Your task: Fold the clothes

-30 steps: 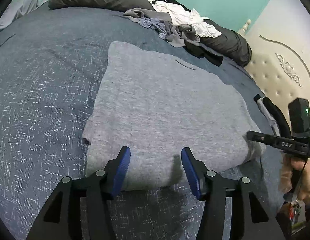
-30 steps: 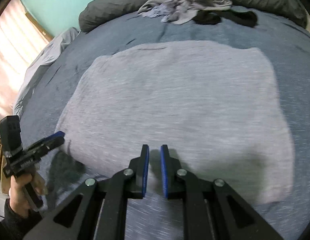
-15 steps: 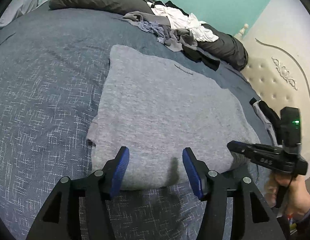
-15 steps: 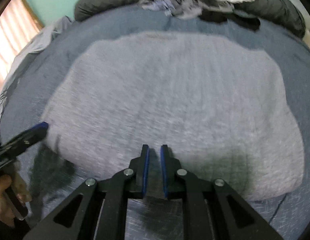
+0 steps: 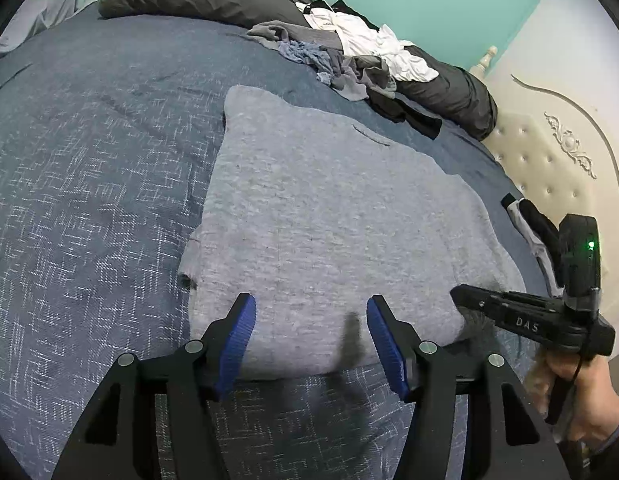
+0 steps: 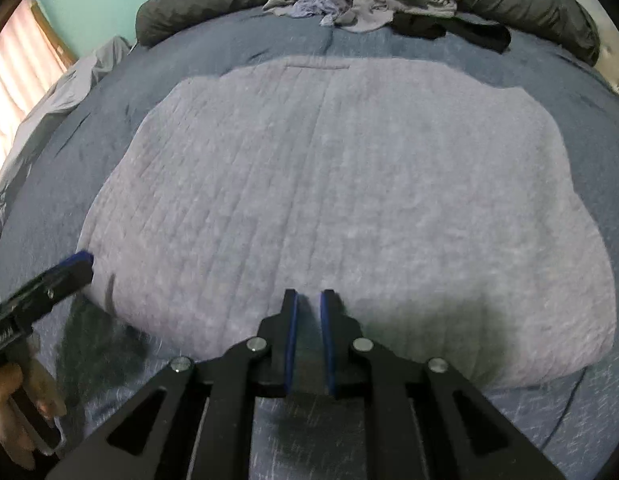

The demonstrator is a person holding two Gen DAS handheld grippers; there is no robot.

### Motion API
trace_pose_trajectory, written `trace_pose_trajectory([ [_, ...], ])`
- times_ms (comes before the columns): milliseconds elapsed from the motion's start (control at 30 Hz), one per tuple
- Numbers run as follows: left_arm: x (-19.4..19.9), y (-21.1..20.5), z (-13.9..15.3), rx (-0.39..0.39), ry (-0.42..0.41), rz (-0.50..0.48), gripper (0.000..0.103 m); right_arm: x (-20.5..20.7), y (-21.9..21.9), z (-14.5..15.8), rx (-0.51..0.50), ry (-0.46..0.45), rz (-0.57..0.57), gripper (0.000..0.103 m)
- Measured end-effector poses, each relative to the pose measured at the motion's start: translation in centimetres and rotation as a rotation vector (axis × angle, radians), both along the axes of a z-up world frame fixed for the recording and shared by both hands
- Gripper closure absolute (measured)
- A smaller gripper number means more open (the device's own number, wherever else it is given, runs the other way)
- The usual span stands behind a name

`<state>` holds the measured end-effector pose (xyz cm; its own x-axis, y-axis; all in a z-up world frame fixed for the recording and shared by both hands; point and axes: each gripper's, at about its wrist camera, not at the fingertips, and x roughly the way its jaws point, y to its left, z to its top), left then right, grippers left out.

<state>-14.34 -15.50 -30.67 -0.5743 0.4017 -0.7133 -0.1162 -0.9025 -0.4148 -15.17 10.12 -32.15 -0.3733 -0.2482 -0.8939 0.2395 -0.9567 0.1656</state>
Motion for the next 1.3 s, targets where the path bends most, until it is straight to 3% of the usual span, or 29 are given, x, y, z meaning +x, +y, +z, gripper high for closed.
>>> trace_pose_trajectory([
  [100,0.0,-0.2,-0.1,0.005,-0.004,0.004,0.040,0.0,-0.4,-1.2,0.006,-0.009,-0.001,0.092],
  [233,0.1,-0.5,0.2,0.008,0.004,0.010,0.040,0.1,-0.7,-1.0,0.035,0.007,0.017,0.092],
  [367,0.1,-1.2,0.1,0.004,0.003,0.031,0.038,-0.8,0.2,0.5,-0.007,0.023,-0.009,0.092],
  [533,-0.1,-1.8,-0.1,0.012,-0.003,0.051,0.035,-0.8,-0.4,-1.3,0.048,0.020,0.010,0.092],
  [633,-0.1,-1.8,-0.1,0.009,-0.004,0.050,0.035,-1.7,-0.8,-0.4,0.039,0.024,0.009,0.093],
  [1300,-0.3,-3.5,-1.1,0.023,-0.022,0.075,0.034,-16.4,0.1,-0.1,0.109,-0.046,-0.017,0.093],
])
